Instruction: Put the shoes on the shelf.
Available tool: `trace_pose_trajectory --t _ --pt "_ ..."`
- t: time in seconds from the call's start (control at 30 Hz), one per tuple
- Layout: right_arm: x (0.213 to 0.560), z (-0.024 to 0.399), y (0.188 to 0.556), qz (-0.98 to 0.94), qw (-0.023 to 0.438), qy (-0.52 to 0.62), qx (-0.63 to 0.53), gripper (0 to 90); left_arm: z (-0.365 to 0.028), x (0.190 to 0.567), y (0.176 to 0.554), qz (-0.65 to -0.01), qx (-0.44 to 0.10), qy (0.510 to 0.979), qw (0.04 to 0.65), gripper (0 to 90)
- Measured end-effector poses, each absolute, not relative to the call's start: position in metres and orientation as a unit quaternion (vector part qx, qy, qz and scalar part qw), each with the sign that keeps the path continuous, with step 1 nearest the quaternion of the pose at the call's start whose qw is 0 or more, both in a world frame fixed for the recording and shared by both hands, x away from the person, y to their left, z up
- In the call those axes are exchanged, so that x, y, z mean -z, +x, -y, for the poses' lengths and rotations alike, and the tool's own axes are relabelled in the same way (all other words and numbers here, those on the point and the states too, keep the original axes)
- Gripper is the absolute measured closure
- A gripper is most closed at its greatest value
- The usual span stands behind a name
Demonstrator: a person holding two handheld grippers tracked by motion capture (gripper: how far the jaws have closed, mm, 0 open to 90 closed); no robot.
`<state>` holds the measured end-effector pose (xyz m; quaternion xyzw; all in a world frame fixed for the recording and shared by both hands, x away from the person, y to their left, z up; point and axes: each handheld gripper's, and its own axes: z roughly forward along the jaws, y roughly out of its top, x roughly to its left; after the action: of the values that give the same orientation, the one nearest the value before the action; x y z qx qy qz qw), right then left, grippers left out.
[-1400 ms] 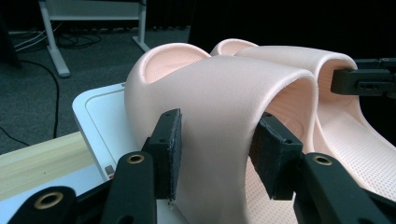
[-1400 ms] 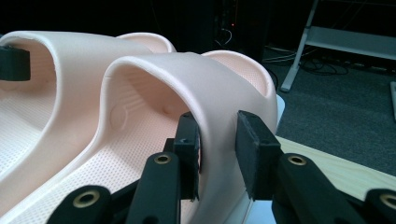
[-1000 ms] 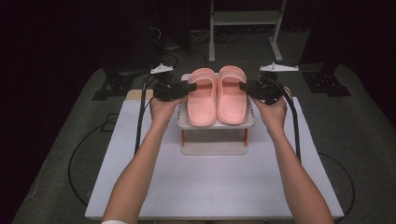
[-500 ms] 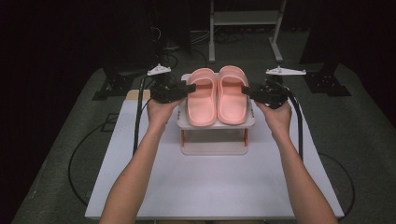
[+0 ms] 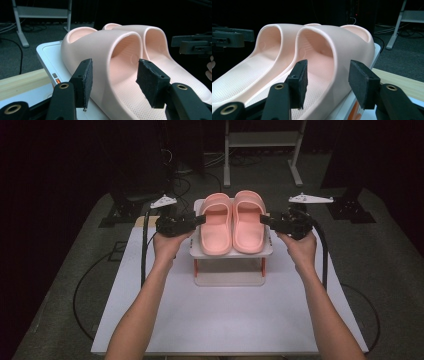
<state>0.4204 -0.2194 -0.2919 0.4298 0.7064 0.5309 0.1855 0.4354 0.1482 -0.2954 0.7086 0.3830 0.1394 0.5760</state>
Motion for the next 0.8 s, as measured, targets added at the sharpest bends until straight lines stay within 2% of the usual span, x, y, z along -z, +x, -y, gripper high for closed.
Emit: trace_pose_trajectory --t 0.8 --pt "0.292 0.227 0.406 -0.717 0.163 0.410 -0.539 43.9 -0.162 0.301 0.413 -0.369 -0.134 0.707 0.588 42.5"
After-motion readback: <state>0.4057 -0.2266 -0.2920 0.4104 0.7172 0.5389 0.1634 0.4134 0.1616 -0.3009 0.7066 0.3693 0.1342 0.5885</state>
